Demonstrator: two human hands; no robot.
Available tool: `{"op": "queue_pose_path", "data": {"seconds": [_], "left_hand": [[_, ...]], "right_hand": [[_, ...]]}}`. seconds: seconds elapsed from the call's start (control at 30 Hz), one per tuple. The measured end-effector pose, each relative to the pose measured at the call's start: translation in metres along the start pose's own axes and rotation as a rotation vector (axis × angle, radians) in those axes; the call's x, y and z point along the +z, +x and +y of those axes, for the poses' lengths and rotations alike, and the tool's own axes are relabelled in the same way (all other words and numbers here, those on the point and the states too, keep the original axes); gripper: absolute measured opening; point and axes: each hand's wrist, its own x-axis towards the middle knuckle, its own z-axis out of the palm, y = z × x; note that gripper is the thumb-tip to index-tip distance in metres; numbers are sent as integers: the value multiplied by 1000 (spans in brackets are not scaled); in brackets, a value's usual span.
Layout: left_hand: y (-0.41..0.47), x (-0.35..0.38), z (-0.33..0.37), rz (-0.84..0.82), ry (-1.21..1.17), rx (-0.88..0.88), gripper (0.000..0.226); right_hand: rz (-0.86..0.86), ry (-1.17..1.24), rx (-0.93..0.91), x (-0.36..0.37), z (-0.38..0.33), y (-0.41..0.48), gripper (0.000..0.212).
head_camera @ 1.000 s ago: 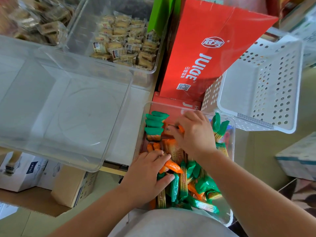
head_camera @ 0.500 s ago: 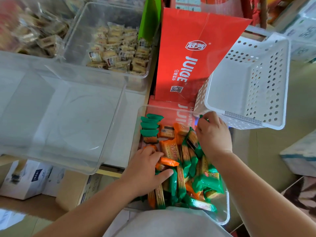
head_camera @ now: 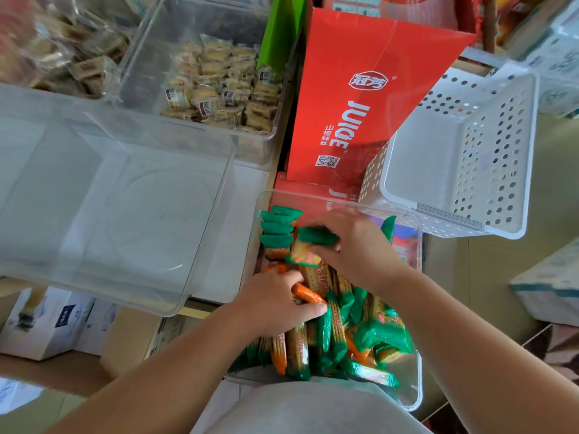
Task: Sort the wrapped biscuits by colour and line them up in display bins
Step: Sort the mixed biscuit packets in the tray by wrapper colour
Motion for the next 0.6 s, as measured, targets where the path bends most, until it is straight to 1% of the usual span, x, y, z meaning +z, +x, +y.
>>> {"op": "queue_pose_path", "data": {"seconds": [0.07, 0.13, 0.23, 0.3, 0.37, 0.47, 0.53, 0.6], "left_hand": [[0, 1, 0, 6, 14, -6, 68], [-1, 2, -1, -9, 18, -12, 73], [-2, -2, 0, -73, 7, -24, 77], [-3, -6, 3, -155, -23, -26, 80], [-4, -9, 6, -202, -25, -24, 85], [-9, -7, 8, -163, 19, -14, 86], [-13, -1, 7, -115, 61, -8, 84], [-16, 5, 5, -63, 96, 7, 84]], "right_hand": [[-102, -26, -20, 12, -3, 10, 37], [-148, -62, -36, 24, -5, 18, 32], [-162, -97, -21, 37, -11, 27, 30], [-146, -83, -46, 44, -16, 31, 29], [-147, -65, -83, 51, -18, 34, 29], [-213, -121, -60, 59, -13, 37, 27], [-258, -255, -51, 67, -6, 35, 23], [-242, -364, -59, 76, 0, 33, 19]]}}
